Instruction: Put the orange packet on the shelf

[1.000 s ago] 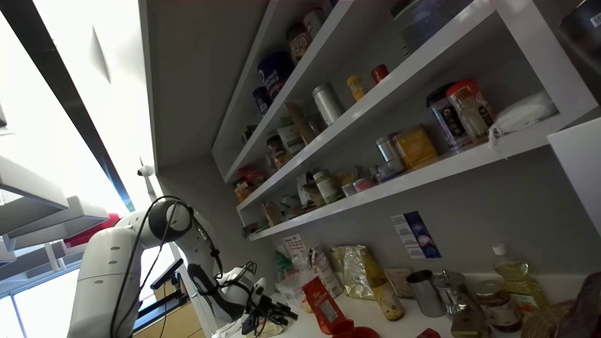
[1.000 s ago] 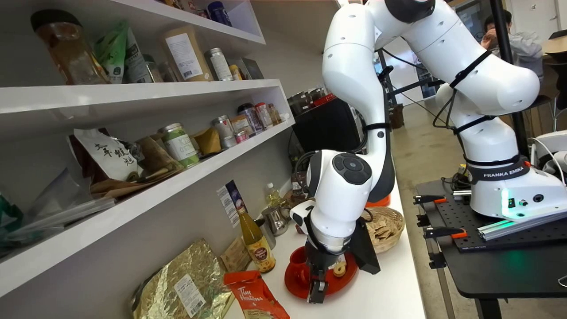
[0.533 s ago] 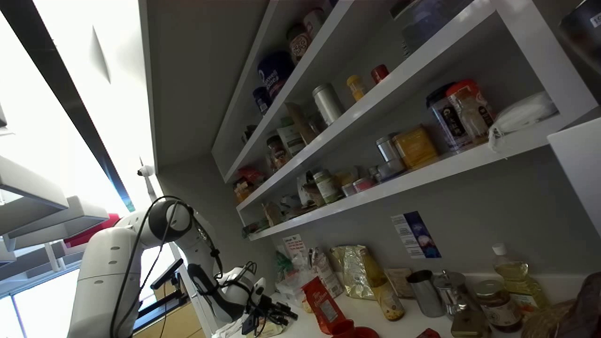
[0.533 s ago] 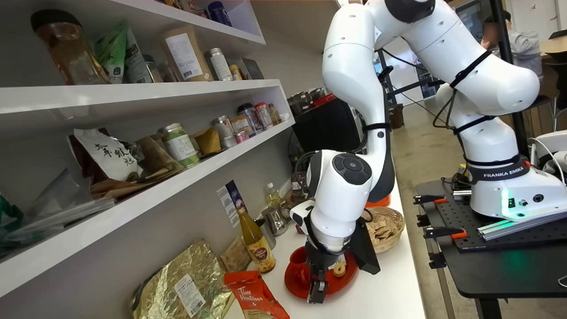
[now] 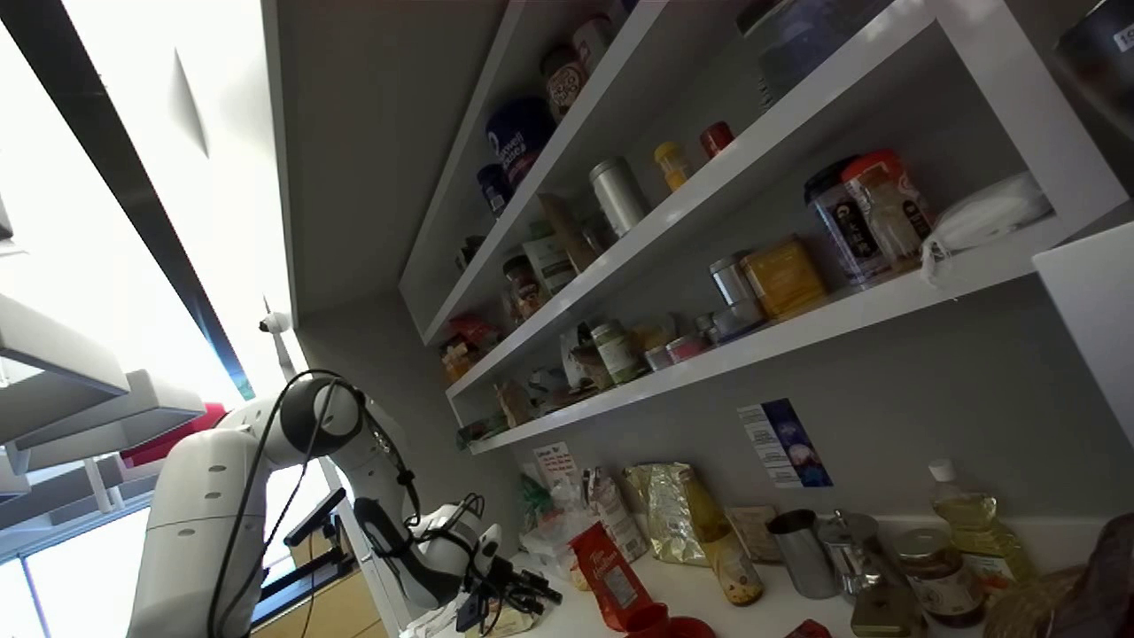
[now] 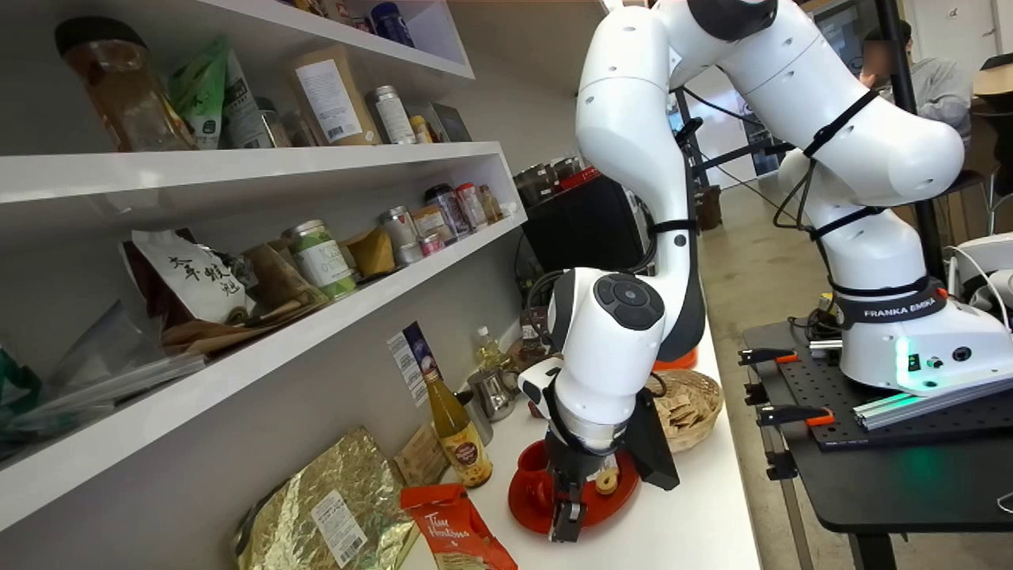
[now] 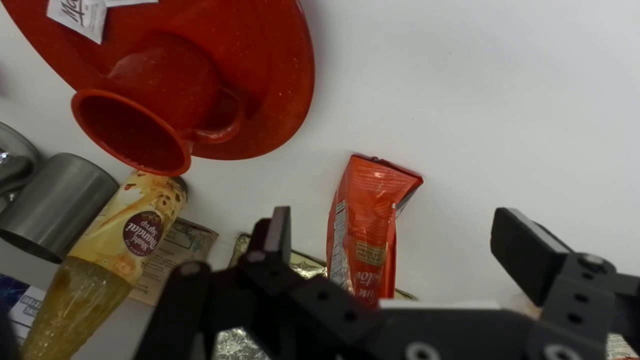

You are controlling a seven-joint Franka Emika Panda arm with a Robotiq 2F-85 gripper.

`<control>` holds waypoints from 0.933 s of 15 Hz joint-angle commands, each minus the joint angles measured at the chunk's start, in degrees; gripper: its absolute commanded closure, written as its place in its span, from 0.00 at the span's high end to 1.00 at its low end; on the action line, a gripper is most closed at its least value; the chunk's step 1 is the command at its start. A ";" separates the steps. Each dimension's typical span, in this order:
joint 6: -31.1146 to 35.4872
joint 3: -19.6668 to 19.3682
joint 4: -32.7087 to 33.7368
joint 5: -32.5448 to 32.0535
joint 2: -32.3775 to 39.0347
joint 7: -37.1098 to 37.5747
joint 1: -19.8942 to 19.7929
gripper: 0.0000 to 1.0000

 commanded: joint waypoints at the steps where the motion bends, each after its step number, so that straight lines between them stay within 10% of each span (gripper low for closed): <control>1: -4.92 -1.67 2.24 -2.57 0.90 1.62 2.40 1.00; 8: -23.25 -2.08 15.24 -26.33 11.63 16.47 6.80 1.00; 14: -31.12 0.17 20.17 -30.36 19.12 26.71 8.40 1.00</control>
